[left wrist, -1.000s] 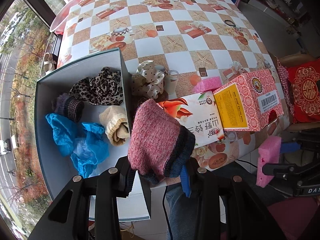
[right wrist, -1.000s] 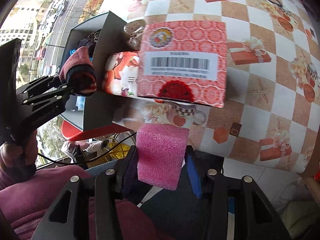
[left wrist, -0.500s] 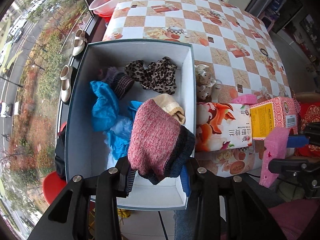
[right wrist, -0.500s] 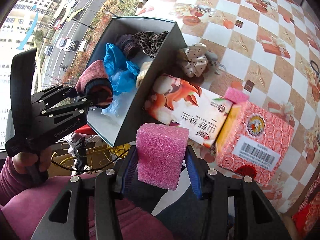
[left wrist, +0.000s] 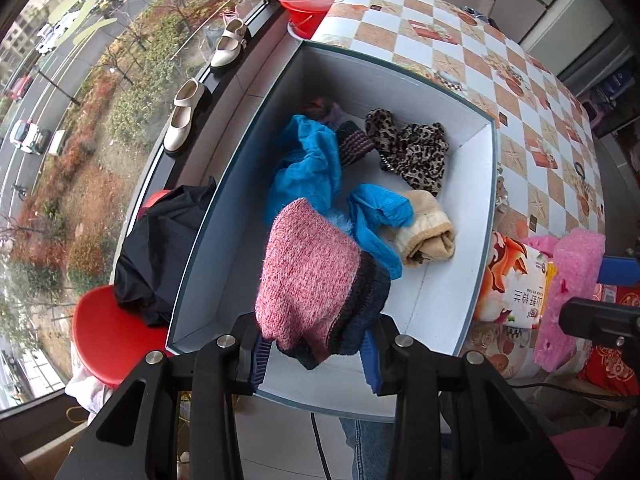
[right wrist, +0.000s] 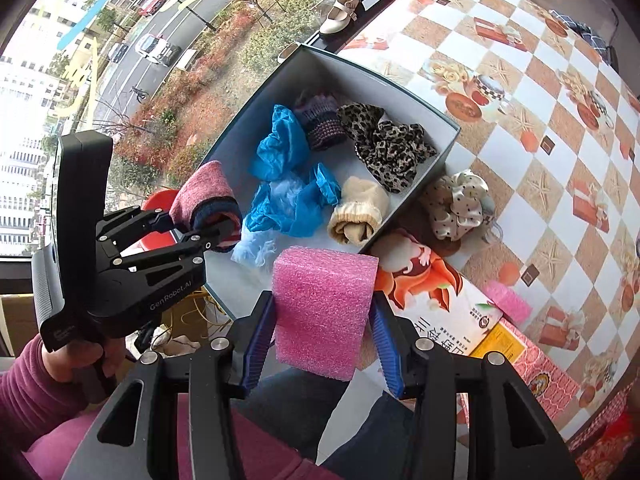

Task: Organize soft objects
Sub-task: 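Hold the pink slipper with left tool above the box while right tool holds the foam block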

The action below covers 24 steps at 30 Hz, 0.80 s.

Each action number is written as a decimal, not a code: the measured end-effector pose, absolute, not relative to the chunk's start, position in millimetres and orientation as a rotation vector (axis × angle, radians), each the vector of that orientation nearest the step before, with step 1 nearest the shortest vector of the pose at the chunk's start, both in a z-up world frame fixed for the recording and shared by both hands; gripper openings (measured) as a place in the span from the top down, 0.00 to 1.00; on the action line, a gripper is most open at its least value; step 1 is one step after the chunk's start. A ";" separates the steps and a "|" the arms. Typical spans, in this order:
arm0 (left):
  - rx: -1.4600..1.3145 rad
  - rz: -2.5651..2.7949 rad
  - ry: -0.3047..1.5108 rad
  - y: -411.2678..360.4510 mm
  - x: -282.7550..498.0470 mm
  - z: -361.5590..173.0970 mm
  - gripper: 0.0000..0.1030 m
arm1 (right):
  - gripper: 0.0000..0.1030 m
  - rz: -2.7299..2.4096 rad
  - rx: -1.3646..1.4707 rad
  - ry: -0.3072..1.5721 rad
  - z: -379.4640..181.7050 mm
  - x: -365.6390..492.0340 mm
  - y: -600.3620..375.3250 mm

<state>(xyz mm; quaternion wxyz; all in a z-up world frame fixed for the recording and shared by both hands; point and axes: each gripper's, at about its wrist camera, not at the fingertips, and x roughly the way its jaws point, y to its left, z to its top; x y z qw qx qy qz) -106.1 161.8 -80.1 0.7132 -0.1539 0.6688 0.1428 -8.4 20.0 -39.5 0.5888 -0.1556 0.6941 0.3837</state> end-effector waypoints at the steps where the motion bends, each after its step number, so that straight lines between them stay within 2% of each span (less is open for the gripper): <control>1: -0.349 0.326 1.484 164.1 -108.4 -81.4 0.60 | 0.53 0.900 -0.371 1.614 -40.1 -8.5 25.1; 24: -0.413 0.381 1.537 175.9 -125.0 -108.0 0.60 | 0.53 0.996 -0.481 1.658 -67.7 -30.3 86.9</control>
